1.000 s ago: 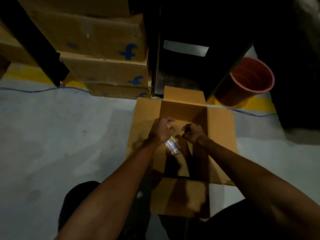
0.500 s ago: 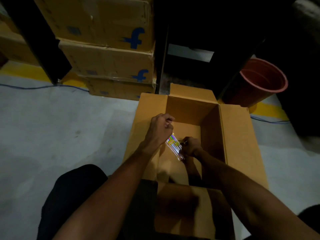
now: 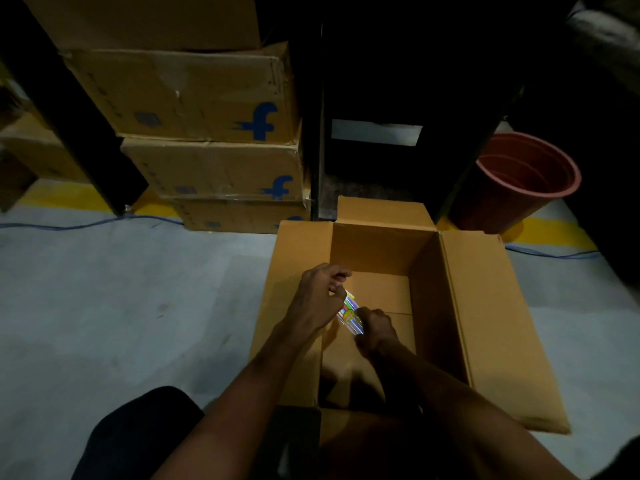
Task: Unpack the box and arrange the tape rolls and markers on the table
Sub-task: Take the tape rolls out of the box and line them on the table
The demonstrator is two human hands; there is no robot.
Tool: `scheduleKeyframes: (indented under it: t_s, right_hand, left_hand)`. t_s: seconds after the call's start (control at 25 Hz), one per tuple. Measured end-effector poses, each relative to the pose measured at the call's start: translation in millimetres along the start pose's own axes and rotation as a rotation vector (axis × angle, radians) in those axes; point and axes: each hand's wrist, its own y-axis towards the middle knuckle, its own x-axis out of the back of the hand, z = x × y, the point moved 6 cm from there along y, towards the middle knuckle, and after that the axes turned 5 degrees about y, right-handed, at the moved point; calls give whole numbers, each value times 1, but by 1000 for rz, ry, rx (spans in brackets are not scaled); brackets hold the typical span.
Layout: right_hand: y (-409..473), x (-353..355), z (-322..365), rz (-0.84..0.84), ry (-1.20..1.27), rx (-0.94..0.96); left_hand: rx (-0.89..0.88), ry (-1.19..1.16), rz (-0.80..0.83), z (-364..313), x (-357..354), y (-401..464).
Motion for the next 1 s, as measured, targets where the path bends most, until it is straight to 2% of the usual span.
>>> scheduleKeyframes:
  t_s: [0.2, 0.4, 0.52, 0.68, 0.88, 1.0]
  right_hand:
    - [2, 0, 1, -18, 70, 8]
    - [-8, 13, 7, -12, 235, 100]
    - [-6, 19, 7, 19, 298, 80]
    - [-2, 29, 4, 37, 318, 100]
    - [-11, 60, -9, -30, 522, 45]
    - [-34, 102, -2, -36, 703, -26]
  left_hand:
    - [17, -17, -19, 4, 1, 0]
    - [32, -5, -25, 2, 0, 3]
    - [44, 6, -33, 3, 0, 7]
    - [68, -23, -35, -2, 0, 11]
    - [140, -75, -38, -9, 4, 13]
    - [229, -73, 8, -30, 21, 9]
